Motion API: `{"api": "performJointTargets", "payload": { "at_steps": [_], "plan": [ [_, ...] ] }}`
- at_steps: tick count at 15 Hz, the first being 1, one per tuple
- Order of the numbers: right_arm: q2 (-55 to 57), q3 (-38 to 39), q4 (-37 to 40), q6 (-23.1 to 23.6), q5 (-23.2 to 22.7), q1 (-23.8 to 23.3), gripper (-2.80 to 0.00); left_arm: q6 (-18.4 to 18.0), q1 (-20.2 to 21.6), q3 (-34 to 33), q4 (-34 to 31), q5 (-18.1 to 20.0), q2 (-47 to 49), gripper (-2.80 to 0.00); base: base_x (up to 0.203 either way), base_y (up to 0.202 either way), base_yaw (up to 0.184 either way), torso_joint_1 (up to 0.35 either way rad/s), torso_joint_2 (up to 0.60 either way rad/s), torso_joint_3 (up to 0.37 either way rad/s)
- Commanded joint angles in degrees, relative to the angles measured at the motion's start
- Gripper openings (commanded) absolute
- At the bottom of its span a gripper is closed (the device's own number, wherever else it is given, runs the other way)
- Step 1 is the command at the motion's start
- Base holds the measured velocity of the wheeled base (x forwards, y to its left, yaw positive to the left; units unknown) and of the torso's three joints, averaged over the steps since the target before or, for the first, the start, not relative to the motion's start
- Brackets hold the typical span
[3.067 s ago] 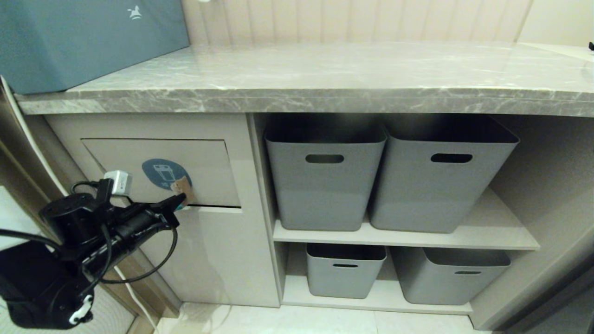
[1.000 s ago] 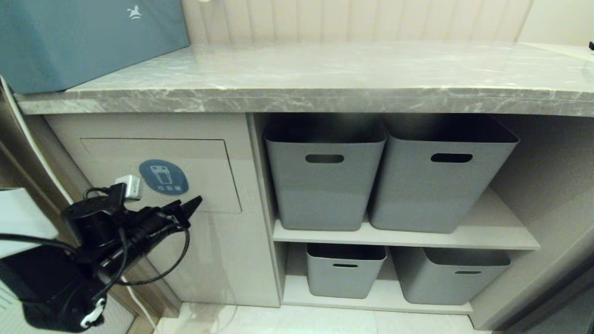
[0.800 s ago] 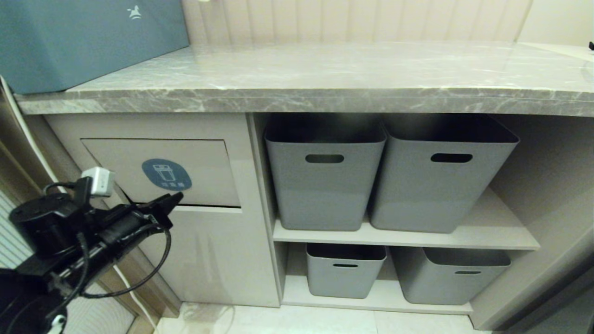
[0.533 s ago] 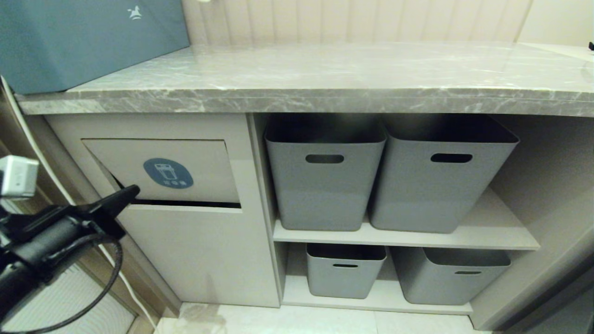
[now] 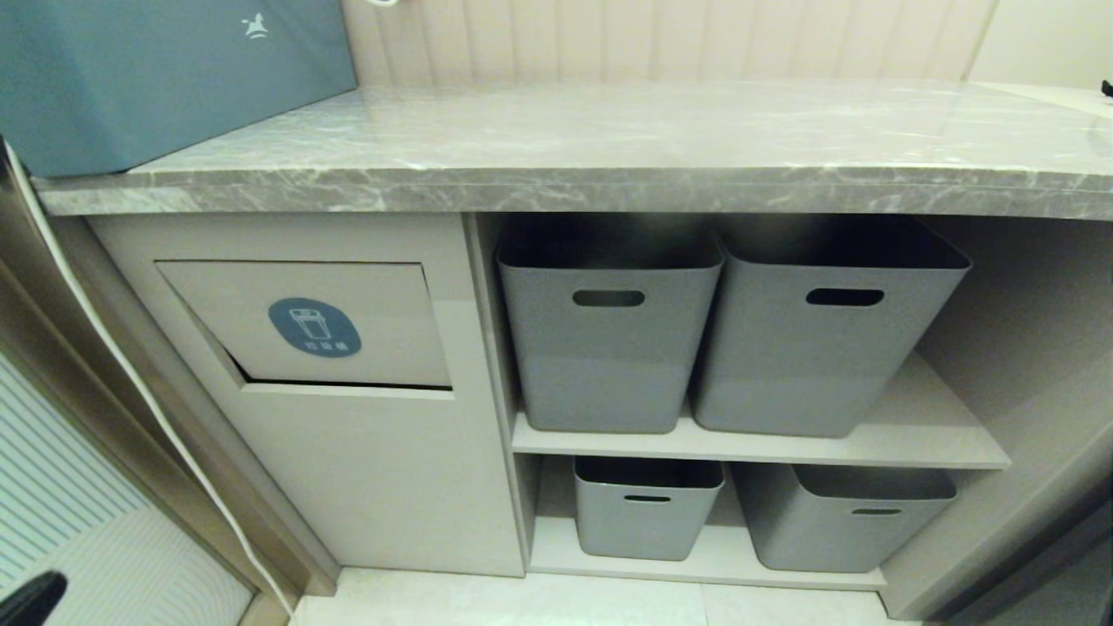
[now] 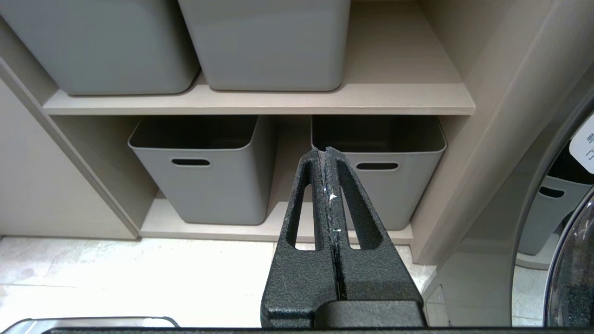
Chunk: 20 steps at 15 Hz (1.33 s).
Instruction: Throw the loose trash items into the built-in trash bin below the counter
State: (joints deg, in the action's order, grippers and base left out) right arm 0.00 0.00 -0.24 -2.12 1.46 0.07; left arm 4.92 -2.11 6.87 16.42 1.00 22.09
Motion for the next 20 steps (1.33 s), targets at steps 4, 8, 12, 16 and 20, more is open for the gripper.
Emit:
{"api": "performJointTargets", "payload": {
  "at_steps": [4,8,12,16,20],
  "plan": [
    [0.09,0.00,-0.02,-0.17,0.12,0.01,-2.80,-1.21,1.98,-6.18,-15.20,-1.29,-22.50,-2.80,0.000,0.000,0.000,0.000,0.00,0.000],
    [0.09,0.00,-0.02,-0.17,0.12,0.01,-2.80,-1.41,2.29,-7.04,-15.55,-1.53,-21.91,-2.80,0.000,0.000,0.000,0.000,0.00,0.000],
    [0.09,0.00,-0.02,0.22,0.03,0.01,-2.80,-1.40,2.29,-7.04,-15.55,-1.53,-21.91,-2.80,0.000,0.000,0.000,0.000,0.00,0.000],
    [0.09,0.09,0.07,1.24,0.12,0.01,-2.80,-1.40,2.29,-7.04,-15.55,-1.53,-21.91,-2.80,0.000,0.000,0.000,0.000,0.00,0.000],
    [0.09,0.00,0.07,0.54,0.13,0.01,-2.80,-1.40,2.29,-7.04,-15.55,-1.53,-21.91,-2.80,0.000,0.000,0.000,0.000,0.00,0.000]
  ]
}}
